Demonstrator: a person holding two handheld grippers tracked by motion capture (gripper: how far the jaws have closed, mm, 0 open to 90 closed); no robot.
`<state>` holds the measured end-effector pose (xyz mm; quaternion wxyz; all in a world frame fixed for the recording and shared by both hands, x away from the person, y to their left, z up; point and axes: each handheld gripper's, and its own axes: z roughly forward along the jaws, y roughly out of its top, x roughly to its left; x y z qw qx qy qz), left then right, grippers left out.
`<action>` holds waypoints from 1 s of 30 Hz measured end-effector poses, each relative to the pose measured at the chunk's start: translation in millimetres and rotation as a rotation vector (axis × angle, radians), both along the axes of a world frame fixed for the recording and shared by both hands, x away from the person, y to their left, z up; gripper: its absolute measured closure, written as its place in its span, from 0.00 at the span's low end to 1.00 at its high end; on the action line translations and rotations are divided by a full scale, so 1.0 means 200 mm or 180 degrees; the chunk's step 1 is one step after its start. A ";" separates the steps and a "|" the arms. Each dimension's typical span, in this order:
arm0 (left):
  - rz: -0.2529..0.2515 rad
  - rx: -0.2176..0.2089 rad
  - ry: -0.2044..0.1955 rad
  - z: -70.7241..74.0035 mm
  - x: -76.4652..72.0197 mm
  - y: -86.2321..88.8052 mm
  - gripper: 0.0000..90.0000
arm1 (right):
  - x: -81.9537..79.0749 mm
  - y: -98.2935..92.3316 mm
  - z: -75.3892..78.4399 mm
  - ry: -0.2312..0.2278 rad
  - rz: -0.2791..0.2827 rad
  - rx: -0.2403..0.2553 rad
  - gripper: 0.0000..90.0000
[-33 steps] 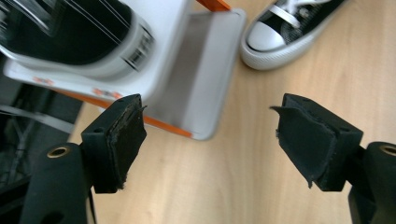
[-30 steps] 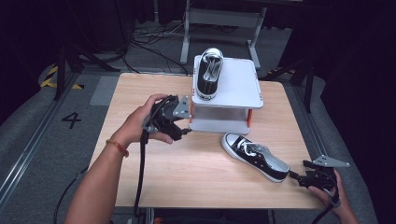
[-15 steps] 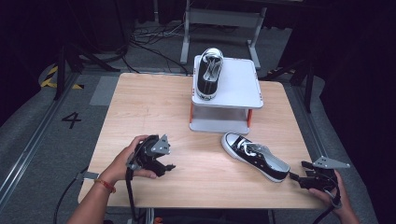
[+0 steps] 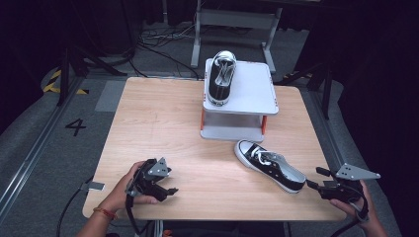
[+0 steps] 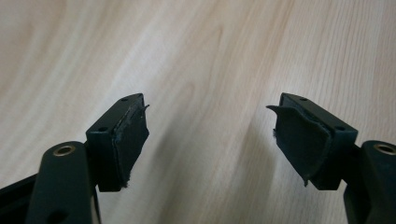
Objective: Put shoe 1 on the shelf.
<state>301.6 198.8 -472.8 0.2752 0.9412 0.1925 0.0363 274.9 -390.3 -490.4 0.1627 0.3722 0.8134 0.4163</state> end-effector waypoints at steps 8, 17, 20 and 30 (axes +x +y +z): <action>0.0118 -0.0189 0.0058 -0.04 -0.04 0.04 0.26 | -0.05 0.12 0.10 -0.0091 0.0502 -0.0317 0.42; 0.0096 -0.0228 0.0008 -0.05 -0.05 0.05 0.24 | -0.01 0.28 0.15 -0.0043 0.0731 -0.0558 0.46; 0.0082 -0.0202 -0.0014 -0.05 -0.06 0.04 0.24 | 0.01 0.31 0.17 -0.0043 0.0787 -0.0691 0.47; 0.0049 -0.0214 -0.0001 -0.06 -0.06 0.04 0.23 | 0.02 0.37 0.17 0.0245 0.0994 -0.0908 0.51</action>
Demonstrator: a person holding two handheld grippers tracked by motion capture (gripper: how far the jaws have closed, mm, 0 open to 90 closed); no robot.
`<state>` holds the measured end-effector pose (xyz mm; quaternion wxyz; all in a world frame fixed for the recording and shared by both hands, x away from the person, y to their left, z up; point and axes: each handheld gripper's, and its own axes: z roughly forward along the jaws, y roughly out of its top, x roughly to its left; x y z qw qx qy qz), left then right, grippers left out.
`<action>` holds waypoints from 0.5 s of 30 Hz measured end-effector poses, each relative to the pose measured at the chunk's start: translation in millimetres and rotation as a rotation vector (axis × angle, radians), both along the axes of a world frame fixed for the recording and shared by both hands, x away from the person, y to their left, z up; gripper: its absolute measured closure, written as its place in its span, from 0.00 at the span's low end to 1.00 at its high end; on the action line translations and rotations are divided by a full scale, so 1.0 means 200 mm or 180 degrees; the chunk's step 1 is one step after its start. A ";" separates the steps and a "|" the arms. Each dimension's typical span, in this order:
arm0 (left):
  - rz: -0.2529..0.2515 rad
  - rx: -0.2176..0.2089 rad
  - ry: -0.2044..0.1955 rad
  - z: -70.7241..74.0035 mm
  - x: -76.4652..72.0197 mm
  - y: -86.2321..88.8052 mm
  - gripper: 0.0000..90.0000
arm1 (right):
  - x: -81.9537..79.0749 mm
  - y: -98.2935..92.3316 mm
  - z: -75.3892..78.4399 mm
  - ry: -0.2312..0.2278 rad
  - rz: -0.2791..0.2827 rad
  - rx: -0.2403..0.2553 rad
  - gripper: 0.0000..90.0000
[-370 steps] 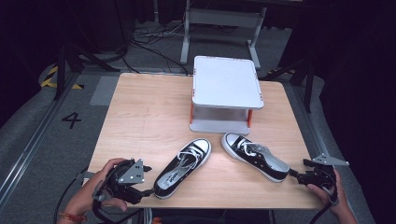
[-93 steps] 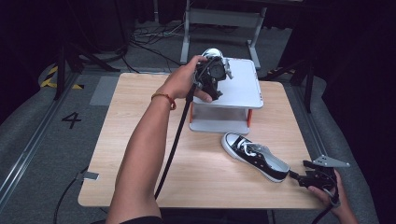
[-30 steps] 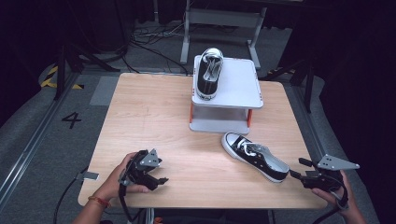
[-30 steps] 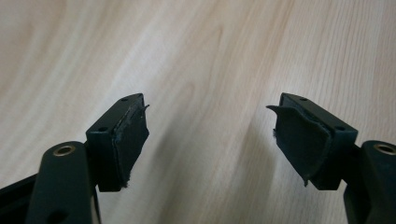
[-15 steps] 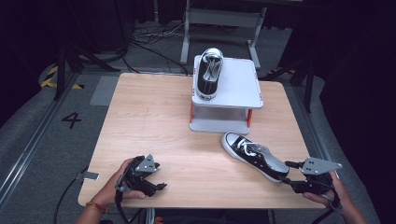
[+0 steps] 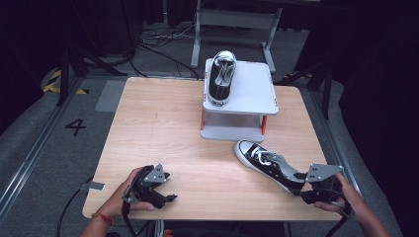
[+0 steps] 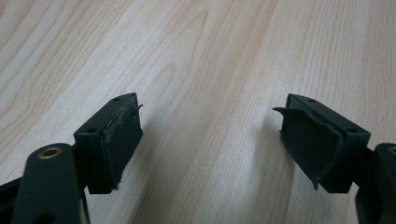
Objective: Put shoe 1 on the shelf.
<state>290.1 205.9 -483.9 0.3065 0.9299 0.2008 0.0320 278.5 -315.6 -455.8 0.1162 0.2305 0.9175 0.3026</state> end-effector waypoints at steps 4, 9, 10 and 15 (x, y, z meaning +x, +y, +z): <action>-0.0013 -0.0016 0.0013 0.00 0.00 -0.01 0.23 | 0.02 0.01 0.01 0.0130 -0.0054 -0.0043 0.62; -0.0070 0.0016 0.0020 0.00 0.01 -0.02 0.23 | 0.08 0.08 0.01 0.0463 0.0107 -0.0330 0.77; -0.0065 -0.0001 0.0028 0.00 0.01 -0.03 0.23 | 0.09 0.08 0.02 0.0518 0.0149 -0.0339 0.78; -0.0109 0.0005 0.0031 0.00 0.01 -0.03 0.23 | 0.09 0.13 0.03 0.0791 0.0397 -0.0285 0.81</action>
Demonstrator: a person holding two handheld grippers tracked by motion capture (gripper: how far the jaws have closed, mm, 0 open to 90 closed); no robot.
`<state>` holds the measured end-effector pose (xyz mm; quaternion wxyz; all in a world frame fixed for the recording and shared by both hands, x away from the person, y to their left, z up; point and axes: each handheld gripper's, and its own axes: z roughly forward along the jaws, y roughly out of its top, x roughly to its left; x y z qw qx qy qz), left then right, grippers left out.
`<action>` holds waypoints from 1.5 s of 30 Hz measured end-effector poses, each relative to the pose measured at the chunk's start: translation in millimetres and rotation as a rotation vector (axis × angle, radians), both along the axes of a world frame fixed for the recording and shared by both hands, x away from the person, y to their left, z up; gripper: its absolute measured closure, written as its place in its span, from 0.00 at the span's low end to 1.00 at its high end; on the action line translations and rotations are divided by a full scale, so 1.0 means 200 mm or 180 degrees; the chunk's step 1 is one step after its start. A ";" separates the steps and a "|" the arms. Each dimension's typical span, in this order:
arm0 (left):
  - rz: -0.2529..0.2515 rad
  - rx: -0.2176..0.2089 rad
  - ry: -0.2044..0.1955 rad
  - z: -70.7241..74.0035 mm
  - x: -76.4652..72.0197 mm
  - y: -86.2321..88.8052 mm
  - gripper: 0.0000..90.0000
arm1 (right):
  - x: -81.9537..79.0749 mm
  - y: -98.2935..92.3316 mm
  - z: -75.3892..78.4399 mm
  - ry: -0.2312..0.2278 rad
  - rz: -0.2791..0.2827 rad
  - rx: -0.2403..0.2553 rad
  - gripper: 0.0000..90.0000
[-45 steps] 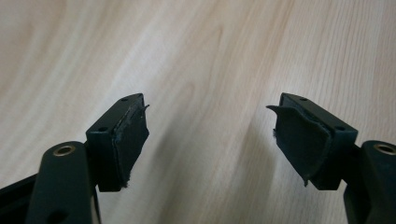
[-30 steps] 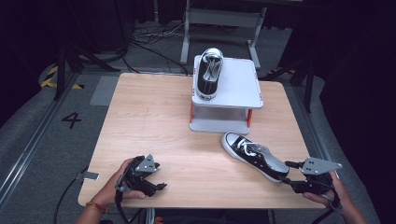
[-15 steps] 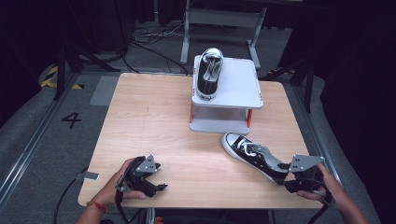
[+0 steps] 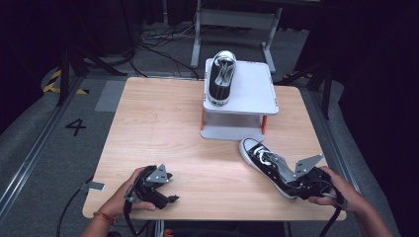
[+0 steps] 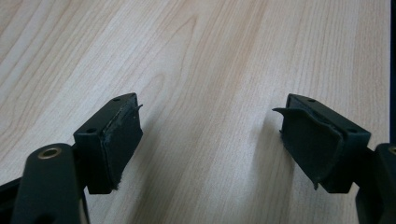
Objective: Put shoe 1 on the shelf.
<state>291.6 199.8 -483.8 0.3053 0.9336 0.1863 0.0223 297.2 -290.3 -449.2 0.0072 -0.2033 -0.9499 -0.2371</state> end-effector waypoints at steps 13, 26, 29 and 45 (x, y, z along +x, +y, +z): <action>-0.0089 0.0013 0.0000 0.00 0.00 -0.02 0.23 | -0.09 0.23 0.02 0.0070 0.0447 0.0214 0.55; -0.0036 -0.0060 0.0011 -0.01 0.00 -0.01 0.23 | -0.13 0.32 -0.02 0.0132 0.1007 -0.0443 0.71; -0.0029 -0.0056 0.0007 -0.01 0.00 -0.01 0.23 | -0.12 0.35 -0.04 0.0128 0.1096 -0.0595 0.81; -0.0035 -0.0167 0.0024 -0.01 0.01 0.01 0.24 | -0.15 0.29 -0.01 -0.0086 0.0776 -0.0241 0.85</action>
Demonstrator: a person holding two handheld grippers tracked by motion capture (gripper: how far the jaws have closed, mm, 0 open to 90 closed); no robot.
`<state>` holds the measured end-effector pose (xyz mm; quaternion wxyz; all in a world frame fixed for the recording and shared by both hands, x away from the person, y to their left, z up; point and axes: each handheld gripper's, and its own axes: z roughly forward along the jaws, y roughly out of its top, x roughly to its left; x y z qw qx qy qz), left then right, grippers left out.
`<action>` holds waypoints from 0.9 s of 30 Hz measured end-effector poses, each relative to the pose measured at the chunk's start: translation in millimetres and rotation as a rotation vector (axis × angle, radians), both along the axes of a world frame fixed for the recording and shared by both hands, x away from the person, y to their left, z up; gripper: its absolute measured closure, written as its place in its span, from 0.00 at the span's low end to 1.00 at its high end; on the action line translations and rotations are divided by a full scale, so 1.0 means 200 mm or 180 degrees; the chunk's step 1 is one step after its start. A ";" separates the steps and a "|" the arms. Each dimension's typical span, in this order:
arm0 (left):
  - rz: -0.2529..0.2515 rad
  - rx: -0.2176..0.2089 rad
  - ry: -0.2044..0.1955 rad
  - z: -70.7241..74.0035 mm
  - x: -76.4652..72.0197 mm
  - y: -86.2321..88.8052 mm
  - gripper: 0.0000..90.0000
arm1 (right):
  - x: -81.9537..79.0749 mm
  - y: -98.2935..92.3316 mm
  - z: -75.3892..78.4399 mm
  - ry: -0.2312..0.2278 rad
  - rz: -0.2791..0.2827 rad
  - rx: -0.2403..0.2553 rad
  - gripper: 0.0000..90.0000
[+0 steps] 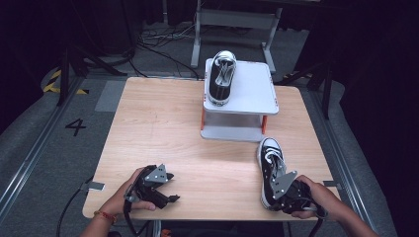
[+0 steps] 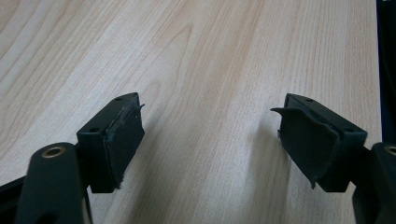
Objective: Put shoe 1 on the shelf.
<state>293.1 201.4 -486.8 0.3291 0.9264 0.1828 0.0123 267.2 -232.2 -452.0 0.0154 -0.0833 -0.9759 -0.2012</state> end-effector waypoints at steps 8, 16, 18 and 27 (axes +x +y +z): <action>-0.0030 0.0007 -0.0029 0.00 0.00 0.01 0.25 | 0.00 0.02 0.02 -0.0006 -0.0026 -0.0066 0.84; -0.0096 0.0044 -0.0108 0.00 0.00 0.01 0.25 | -0.01 0.00 0.03 -0.0043 0.0056 -0.0276 0.83; -0.0089 0.0052 -0.0108 0.00 0.00 0.01 0.25 | -0.02 -0.01 0.03 -0.0055 0.0044 -0.0278 0.83; -0.0085 0.0034 -0.0116 -0.01 0.01 0.01 0.26 | -0.01 -0.08 0.05 -0.0041 -0.0037 -0.0355 0.82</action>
